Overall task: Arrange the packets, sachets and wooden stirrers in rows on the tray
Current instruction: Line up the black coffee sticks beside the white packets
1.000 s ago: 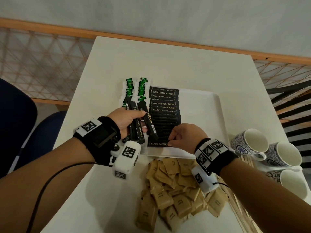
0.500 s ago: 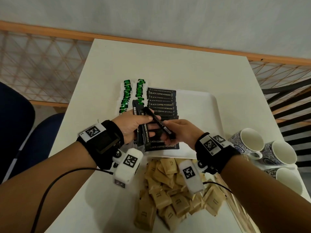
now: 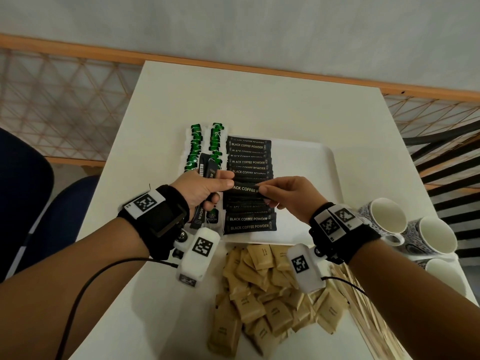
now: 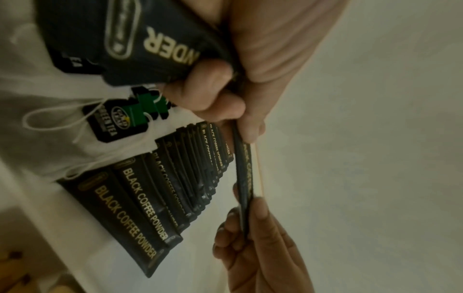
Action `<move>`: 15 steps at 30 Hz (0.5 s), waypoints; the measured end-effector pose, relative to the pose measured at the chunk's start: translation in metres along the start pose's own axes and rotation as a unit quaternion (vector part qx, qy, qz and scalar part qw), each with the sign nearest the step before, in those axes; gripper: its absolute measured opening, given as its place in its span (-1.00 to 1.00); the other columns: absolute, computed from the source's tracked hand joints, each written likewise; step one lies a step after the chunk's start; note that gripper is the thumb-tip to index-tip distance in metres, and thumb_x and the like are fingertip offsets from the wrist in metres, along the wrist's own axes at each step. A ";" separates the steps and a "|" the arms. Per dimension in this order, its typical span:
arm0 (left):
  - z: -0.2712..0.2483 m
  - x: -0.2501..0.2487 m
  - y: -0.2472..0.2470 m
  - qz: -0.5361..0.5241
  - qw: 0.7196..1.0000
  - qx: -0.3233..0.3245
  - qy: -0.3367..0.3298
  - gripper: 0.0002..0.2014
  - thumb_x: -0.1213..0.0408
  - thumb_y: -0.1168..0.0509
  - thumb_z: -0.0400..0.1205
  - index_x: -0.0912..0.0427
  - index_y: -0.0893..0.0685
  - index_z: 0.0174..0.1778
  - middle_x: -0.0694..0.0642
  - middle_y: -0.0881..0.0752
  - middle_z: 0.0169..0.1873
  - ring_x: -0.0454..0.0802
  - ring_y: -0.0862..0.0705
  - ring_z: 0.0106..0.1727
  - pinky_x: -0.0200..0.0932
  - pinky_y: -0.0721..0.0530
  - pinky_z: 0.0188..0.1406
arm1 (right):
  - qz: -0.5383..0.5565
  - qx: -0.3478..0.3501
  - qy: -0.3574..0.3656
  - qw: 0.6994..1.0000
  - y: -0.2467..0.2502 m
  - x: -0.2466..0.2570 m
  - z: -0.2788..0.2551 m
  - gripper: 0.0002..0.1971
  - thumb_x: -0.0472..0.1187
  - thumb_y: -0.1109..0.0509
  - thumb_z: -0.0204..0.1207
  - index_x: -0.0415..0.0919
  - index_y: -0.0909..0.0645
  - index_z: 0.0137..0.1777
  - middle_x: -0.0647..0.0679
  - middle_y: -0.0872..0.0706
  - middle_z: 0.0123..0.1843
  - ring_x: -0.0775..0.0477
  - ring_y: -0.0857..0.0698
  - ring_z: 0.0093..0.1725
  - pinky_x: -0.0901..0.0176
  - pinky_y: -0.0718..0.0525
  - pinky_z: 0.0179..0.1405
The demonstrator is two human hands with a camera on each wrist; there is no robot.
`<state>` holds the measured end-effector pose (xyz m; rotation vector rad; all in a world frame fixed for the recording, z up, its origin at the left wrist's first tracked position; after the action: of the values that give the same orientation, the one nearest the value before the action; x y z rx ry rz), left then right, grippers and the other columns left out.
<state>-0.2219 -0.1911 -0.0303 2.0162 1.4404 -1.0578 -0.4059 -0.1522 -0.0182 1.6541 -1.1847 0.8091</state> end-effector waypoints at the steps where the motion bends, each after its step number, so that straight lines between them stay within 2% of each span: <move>1: 0.000 0.000 0.001 0.004 1.000 -0.004 -0.004 -0.91 0.40 -0.42 0.55 0.12 -0.75 -0.12 0.07 -0.61 -0.40 -0.17 -0.47 -0.61 -0.36 -0.38 -0.75 | 0.003 0.007 -0.015 1.000 0.001 -0.003 0.000 -0.96 -0.15 -0.48 0.49 -0.01 -0.77 -0.14 0.01 -0.74 -0.32 0.08 -0.64 -0.30 0.41 -0.58 -0.34; 6: -0.004 -0.002 -0.001 0.040 0.999 -0.012 -0.026 -0.92 0.41 -0.43 0.54 0.13 -0.74 -0.14 0.11 -0.64 -0.38 -0.15 -0.50 -0.60 -0.36 -0.40 -0.75 | -0.014 0.030 -0.038 0.999 0.003 -0.010 -0.001 -0.97 -0.16 -0.50 0.47 -0.02 -0.77 -0.16 0.03 -0.79 -0.23 0.10 -0.70 -0.21 0.30 -0.64 -0.12; 8: -0.004 -0.004 -0.002 0.057 0.998 -0.019 -0.037 -0.93 0.40 -0.43 0.53 0.16 -0.73 -0.12 0.13 -0.67 -0.37 -0.13 -0.53 -0.58 -0.35 -0.41 -0.74 | -0.089 0.024 -0.018 0.996 0.006 -0.007 -0.003 -0.91 -0.17 -0.52 0.45 0.07 -0.75 -0.20 0.06 -0.80 -0.19 0.08 -0.74 -0.12 0.27 -0.64 0.01; 10: -0.003 -0.006 0.000 0.053 0.997 -0.028 -0.040 -0.94 0.35 -0.42 0.54 0.17 -0.71 -0.11 0.12 -0.69 -0.31 -0.12 -0.53 -0.55 -0.33 -0.42 -0.73 | -0.184 0.015 -0.003 0.983 0.009 -0.006 -0.005 -0.90 -0.17 -0.55 0.42 0.09 -0.75 -0.21 0.12 -0.76 -0.19 0.16 -0.69 -0.12 0.37 -0.58 0.00; 12: 0.000 -0.008 0.005 0.023 0.998 -0.045 -0.029 -0.95 0.28 -0.38 0.58 0.17 -0.67 -0.12 0.09 -0.67 -0.29 -0.13 -0.50 -0.54 -0.33 -0.40 -0.72 | -0.258 0.031 -0.008 0.966 0.007 -0.010 -0.009 -0.91 -0.16 -0.56 0.40 0.07 -0.77 -0.16 0.20 -0.70 -0.20 0.26 -0.61 -0.17 0.40 -0.50 -0.05; 15: 0.000 -0.008 0.011 -0.054 0.997 -0.061 0.013 -0.93 0.26 -0.27 0.63 0.17 -0.58 -0.10 0.09 -0.62 -0.34 -0.11 -0.48 -0.54 -0.33 -0.39 -0.70 | -0.316 0.075 -0.029 0.945 0.000 -0.022 -0.013 -0.90 -0.13 -0.56 0.38 0.12 -0.78 -0.16 0.21 -0.74 -0.17 0.20 -0.65 -0.09 0.30 -0.55 0.10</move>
<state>-0.2127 -0.2003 -0.0249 1.8917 1.6034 -0.9660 -0.4131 -0.1327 -0.0332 2.0327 -0.5668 0.4463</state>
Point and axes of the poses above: each hand's wrist, its own z-axis towards the middle knuckle, its own y-axis out of the back of the hand, x = y × z, the point moved 8 cm from there along z, towards the middle knuckle
